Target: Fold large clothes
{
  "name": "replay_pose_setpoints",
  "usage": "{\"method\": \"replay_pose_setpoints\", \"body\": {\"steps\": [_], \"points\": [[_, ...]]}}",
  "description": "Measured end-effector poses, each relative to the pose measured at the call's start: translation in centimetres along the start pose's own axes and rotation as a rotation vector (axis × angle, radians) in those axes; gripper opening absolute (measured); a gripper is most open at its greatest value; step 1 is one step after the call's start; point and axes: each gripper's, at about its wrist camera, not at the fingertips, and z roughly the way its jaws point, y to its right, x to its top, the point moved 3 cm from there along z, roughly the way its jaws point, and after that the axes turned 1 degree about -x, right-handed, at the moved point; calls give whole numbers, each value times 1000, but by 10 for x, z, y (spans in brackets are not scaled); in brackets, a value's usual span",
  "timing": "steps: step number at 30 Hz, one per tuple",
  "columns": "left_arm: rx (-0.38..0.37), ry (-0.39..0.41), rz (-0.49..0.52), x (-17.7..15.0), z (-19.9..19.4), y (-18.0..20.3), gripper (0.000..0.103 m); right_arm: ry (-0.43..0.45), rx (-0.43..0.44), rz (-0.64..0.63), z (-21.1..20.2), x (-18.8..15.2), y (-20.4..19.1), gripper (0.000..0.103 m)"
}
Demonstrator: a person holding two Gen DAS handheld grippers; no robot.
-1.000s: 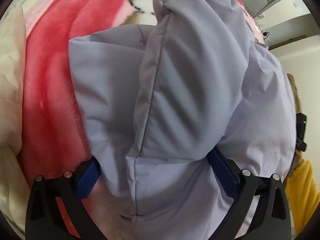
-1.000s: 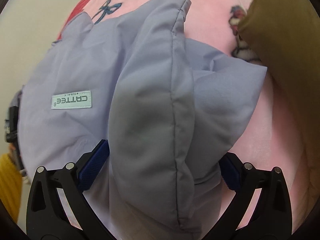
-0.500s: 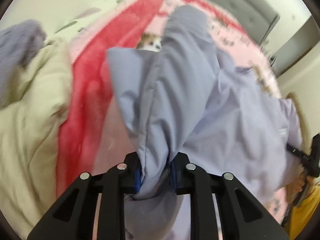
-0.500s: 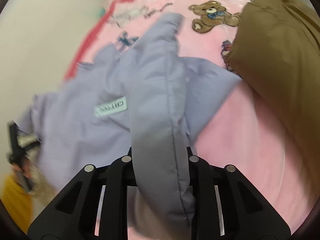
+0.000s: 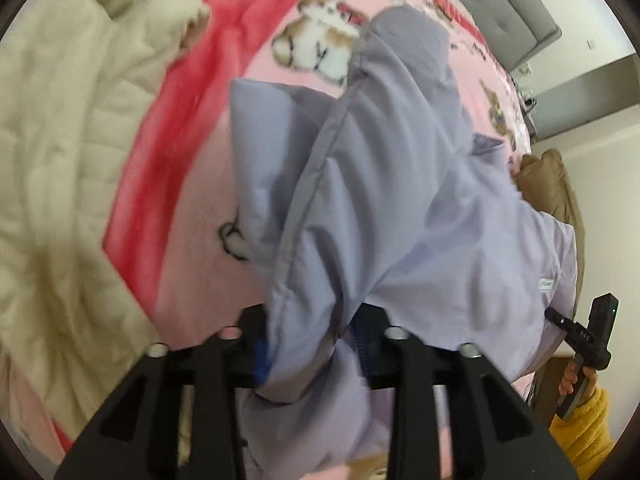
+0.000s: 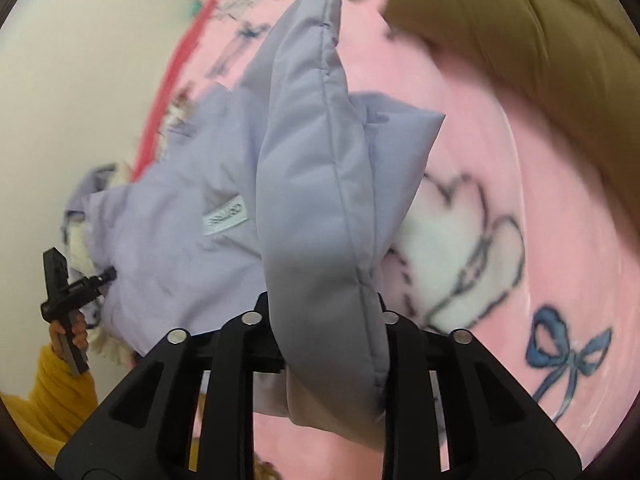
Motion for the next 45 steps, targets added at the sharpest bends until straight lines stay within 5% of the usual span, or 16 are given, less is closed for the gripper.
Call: {"method": "replay_pose_setpoints", "body": {"steps": [2, 5, 8, 14, 16, 18, 20, 26, 32, 39, 45], "points": [[11, -29, 71, 7, 17, -7, 73, 20, -23, -20, 7, 5, 9, 49], [-54, -107, 95, 10, 32, -17, 91, -26, -30, -41, 27, 12, 20, 85], [-162, -202, 20, 13, 50, -26, 95, -102, 33, -29, 56, 16, 28, 95], [-175, -219, 64, 16, 68, -23, 99, -94, 151, 69, 85, 18, 37, 96], [-164, -208, 63, 16, 68, -20, 98, -75, 146, 62, 82, 14, 37, 93], [-139, -194, 79, 13, 66, -16, 90, -65, 115, 48, 76, 8, 33, 75], [-114, -163, 99, 6, 59, -2, 65, -61, 95, 46, 69, 5, 26, 59], [63, -46, 43, -2, 42, 35, 28, -52, 22, 0, 48, 6, -8, 32], [114, 157, -30, -16, -12, 73, 21, 68, -25, -43, 5, 0, -38, 24], [-4, 313, 3, -53, -84, 108, 20, 216, 0, -61, -84, -36, -58, 23], [-57, 425, 165, -53, -132, 197, 20, 339, 0, 14, -186, -69, -37, 23]]}}
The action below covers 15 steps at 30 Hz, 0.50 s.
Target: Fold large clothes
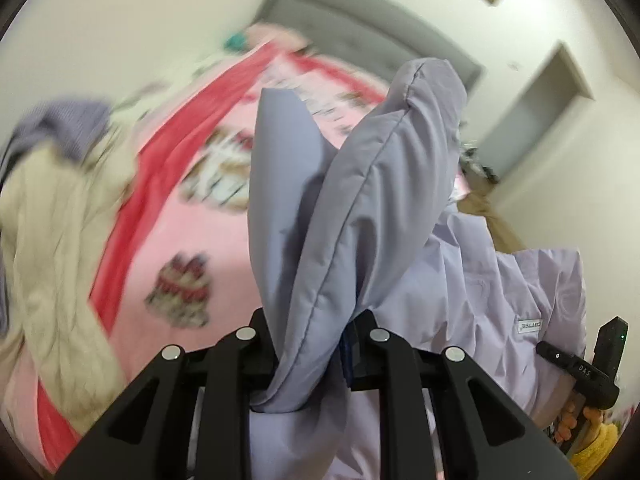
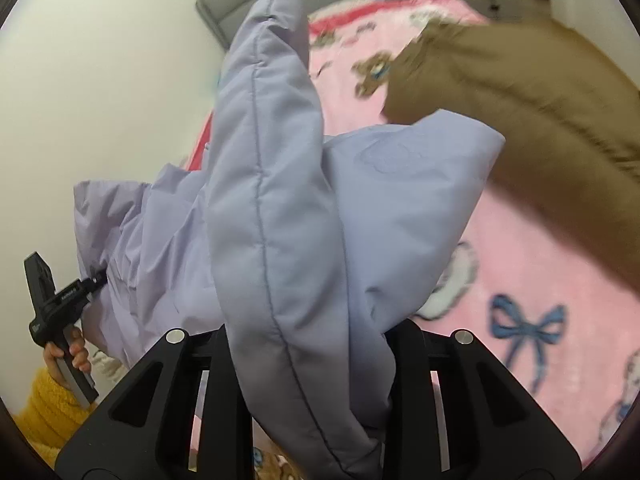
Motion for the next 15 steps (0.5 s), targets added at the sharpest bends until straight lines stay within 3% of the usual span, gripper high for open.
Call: {"method": "replay_pose_setpoints", "body": {"steps": [2, 6, 12, 15], "points": [[-63, 20, 27, 10, -3, 35, 20, 52, -20, 31, -34, 7, 17, 23], [-170, 17, 96, 35, 29, 116, 20, 158, -83, 91, -94, 30, 59, 23], [-357, -50, 136, 80, 112, 252, 20, 279, -220, 140, -160, 77, 138, 23], [-396, -81, 210, 102, 167, 315, 20, 347, -257, 184, -180, 99, 181, 23]]}}
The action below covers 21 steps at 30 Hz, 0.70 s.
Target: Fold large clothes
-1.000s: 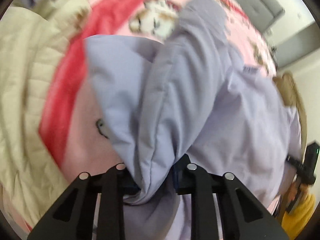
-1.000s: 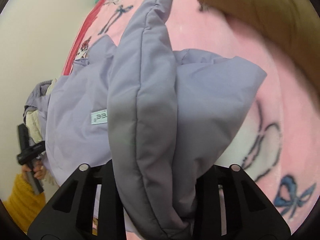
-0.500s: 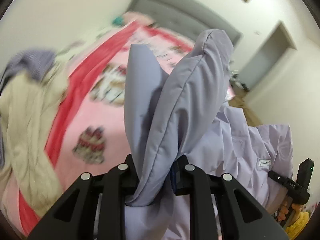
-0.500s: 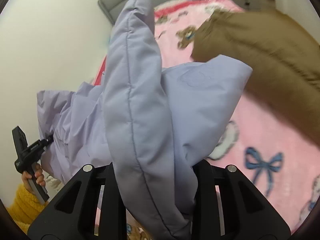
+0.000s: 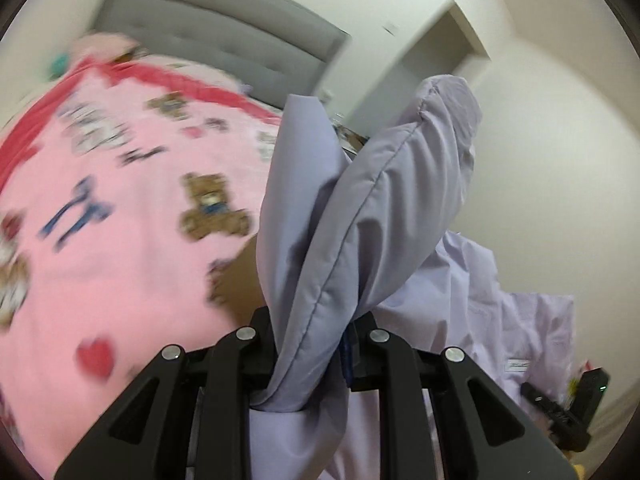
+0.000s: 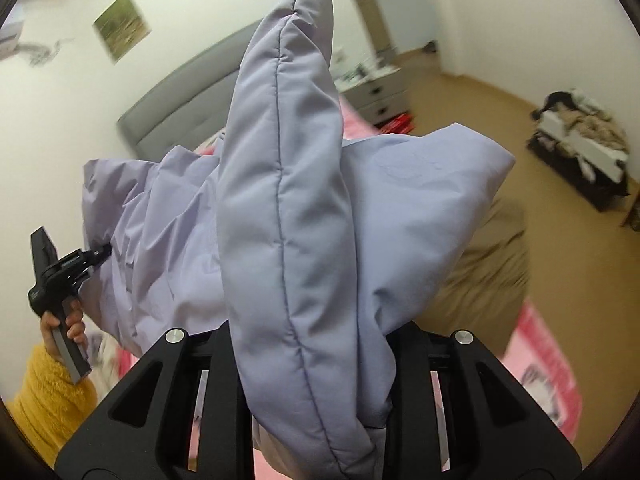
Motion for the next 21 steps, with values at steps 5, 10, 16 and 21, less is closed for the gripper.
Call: {"method": "replay_pose_setpoints", "body": {"steps": [5, 10, 16, 21], "points": [[-65, -69, 49, 43, 108, 46, 20, 33, -54, 124, 35, 35, 74, 23], [-33, -147, 57, 58, 202, 59, 20, -17, -60, 211, 109, 51, 119, 23], [160, -285, 109, 44, 278, 19, 26, -126, -127, 339, 186, 25, 161, 33], [179, -329, 132, 36, 292, -19, 61, -152, -151, 368, 196, 10, 177, 75]]}}
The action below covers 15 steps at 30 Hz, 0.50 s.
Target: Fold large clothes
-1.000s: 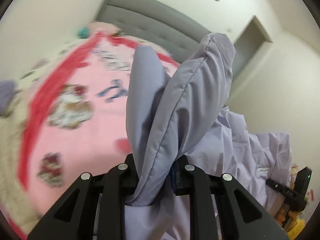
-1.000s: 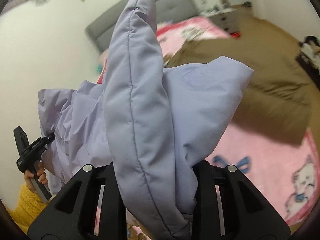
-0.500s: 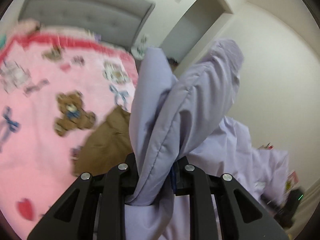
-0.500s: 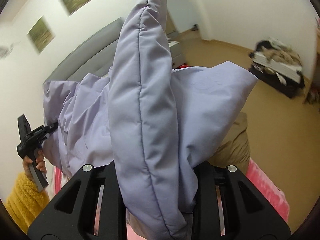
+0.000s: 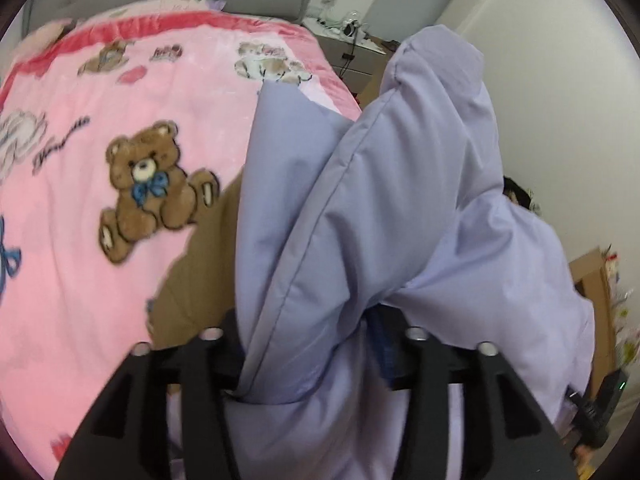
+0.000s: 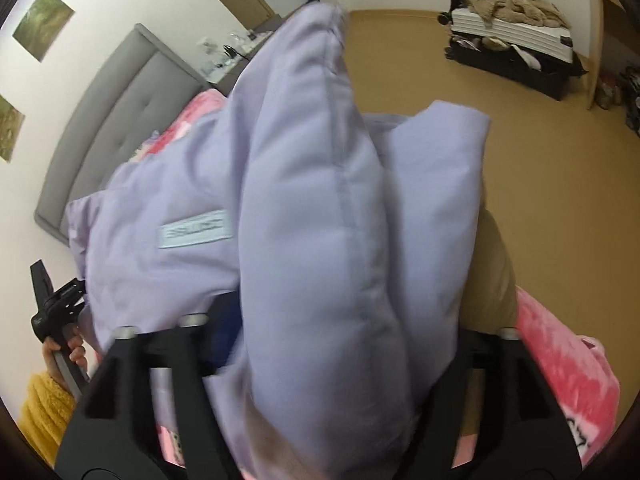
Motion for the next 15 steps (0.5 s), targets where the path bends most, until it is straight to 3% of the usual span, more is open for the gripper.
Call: {"method": "replay_pose_setpoints", "body": {"steps": [1, 2, 3, 5, 7, 8, 9, 10, 11, 12, 14, 15], "points": [[38, 22, 32, 1, -5, -6, 79, 8, -20, -2, -6, 1, 4, 76], [74, 67, 59, 5, -15, -15, 86, 21, -50, 0, -12, 4, 8, 83], [85, 106, 76, 10, -26, -24, 87, 45, -87, -3, -21, 8, 12, 90], [133, 144, 17, 23, -47, -48, 87, 94, -163, -43, -36, 18, 16, 91], [162, 190, -88, 36, -68, -66, 87, 216, -300, -124, -53, 35, 11, 91], [132, 214, -81, 41, -77, -65, 87, 347, -392, -202, -70, 42, -5, 89], [125, 244, -28, 46, -84, -55, 87, 430, -401, -263, -78, 48, -17, 81], [149, 266, 30, 48, -88, -43, 87, 456, -382, -301, -79, 53, -24, 72], [171, 282, 96, 49, -89, -27, 87, 436, -330, -352, -73, 60, -37, 54], [168, 276, 188, 48, -83, -5, 87, 372, -280, -374, -60, 67, -44, 35], [139, 213, 295, 42, -64, 30, 87, 237, -206, -388, -28, 68, -59, 12], [135, 175, 341, 36, -53, 45, 85, 197, -231, -405, -11, 67, -62, 11]]}}
